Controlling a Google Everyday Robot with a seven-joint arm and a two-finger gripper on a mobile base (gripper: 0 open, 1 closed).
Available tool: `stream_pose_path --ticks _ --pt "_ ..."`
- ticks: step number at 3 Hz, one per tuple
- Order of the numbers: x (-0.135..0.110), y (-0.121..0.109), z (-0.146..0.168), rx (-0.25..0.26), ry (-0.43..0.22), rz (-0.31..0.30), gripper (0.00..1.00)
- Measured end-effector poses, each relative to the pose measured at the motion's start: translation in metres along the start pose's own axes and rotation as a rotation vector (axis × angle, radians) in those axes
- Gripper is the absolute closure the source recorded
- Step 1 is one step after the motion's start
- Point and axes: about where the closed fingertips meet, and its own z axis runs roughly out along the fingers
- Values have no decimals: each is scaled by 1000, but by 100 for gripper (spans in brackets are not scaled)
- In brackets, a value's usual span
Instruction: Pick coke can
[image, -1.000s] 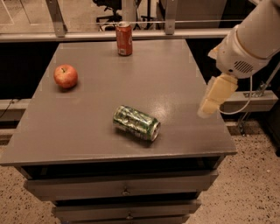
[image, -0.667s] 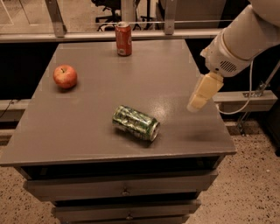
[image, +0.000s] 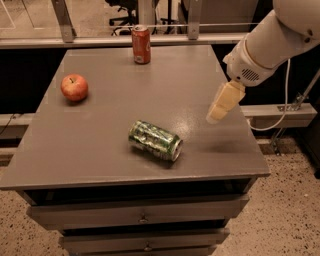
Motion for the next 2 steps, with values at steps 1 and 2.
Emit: stream_pose_path --ticks 1,2 --pt "-1 -3 0 0 -17 15 0" --pt "-19 -19 3 38 -131 100 0"
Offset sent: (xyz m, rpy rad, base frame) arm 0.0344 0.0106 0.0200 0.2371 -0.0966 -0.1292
